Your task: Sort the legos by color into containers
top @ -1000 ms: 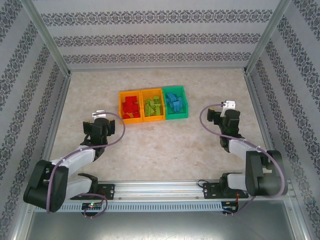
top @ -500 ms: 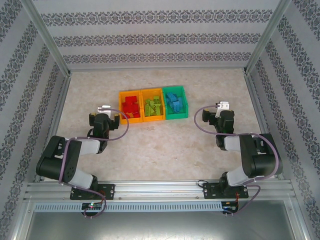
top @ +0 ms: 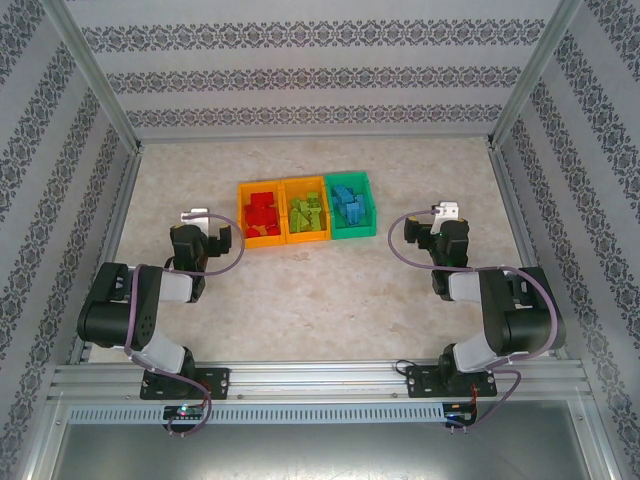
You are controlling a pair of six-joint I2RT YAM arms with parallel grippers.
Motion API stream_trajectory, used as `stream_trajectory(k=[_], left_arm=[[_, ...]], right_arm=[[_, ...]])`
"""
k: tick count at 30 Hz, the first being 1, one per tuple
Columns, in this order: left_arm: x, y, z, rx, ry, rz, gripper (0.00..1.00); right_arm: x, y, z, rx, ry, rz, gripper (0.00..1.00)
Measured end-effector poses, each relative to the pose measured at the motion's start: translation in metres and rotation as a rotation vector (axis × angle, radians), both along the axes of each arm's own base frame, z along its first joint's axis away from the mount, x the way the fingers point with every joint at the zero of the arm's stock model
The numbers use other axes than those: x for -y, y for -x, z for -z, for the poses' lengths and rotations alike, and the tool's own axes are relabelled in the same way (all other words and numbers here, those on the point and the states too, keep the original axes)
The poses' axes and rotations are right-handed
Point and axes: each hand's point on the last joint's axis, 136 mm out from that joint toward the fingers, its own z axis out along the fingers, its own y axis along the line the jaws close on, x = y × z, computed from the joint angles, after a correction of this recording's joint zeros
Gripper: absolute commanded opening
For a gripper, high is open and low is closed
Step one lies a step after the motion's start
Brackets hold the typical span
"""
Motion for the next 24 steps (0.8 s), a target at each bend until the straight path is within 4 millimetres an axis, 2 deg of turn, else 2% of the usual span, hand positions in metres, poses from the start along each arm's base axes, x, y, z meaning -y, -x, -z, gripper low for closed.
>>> stream_trajectory(k=[24], left_arm=[[0.0022, -0.0003, 0.0002, 0.001, 0.014, 0.009, 0.99]], right_arm=[[-0.006, -0.0001, 0.0003, -0.002, 0.008, -0.04, 0.98]])
